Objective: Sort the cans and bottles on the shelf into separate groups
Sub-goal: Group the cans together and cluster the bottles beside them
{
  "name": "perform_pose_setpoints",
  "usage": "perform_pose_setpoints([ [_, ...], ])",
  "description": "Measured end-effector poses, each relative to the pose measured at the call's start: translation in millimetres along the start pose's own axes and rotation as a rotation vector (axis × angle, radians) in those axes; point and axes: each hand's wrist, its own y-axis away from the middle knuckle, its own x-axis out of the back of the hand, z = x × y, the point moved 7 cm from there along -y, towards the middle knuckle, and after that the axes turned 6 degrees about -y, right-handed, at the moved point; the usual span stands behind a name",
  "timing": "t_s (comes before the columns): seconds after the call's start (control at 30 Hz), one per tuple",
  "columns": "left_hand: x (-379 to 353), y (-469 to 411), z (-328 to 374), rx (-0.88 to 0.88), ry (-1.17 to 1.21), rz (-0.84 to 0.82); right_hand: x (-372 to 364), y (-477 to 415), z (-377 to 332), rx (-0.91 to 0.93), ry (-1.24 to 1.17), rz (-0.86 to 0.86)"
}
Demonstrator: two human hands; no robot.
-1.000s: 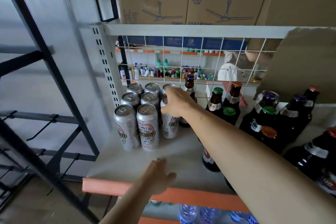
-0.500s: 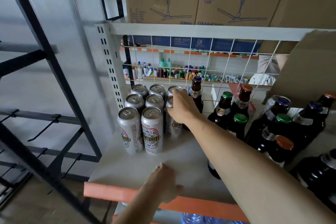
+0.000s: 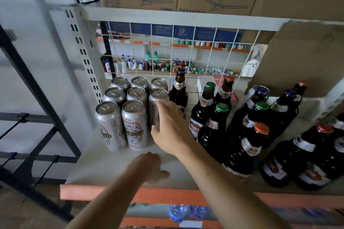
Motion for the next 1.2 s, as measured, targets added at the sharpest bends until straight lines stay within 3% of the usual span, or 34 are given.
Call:
perform_pose_setpoints([
  [0.13,-3.6,-2.2,8.0,-0.048,-0.046,0.011,35.1,32.0,-13.2,0.071,-0.087,0.094],
  [0.23,-6.7,-2.1,14.8,-0.046,-0.144,0.012,91.0,48.7,-11.9,0.099,-0.012,0.438],
  [0.3,-5.5,0.6,17.8,-0.042,-0.198,0.022,120.0,52.4,2.0,0.009,0.045,0.557],
  [0.47,-3.7,6.3,17.0,-0.053,-0.24,0.04,108.0,54.2,40.7,-0.268,0.024,0.326],
  [0.63,-4.4,8.7,11.8,-0.068,-0.208,0.051,98.1,60.6,42.9,-0.257,-0.012,0.362],
  [0.93,1.2,9.0,9.7,-0.068,-0.232,0.051,116.7,45.1,32.1,-0.189,0.135,0.333],
  [1.03,20.9,9.4,20.2,-0.084,-0.198,0.185,147.1,36.5,31.1,-0.158,0.137,0.348],
  [1.2,62.5,17.4,51.7,-0.171,0.138,0.572,191.9,28.2,60.2,-0.251,-0.003,0.288],
])
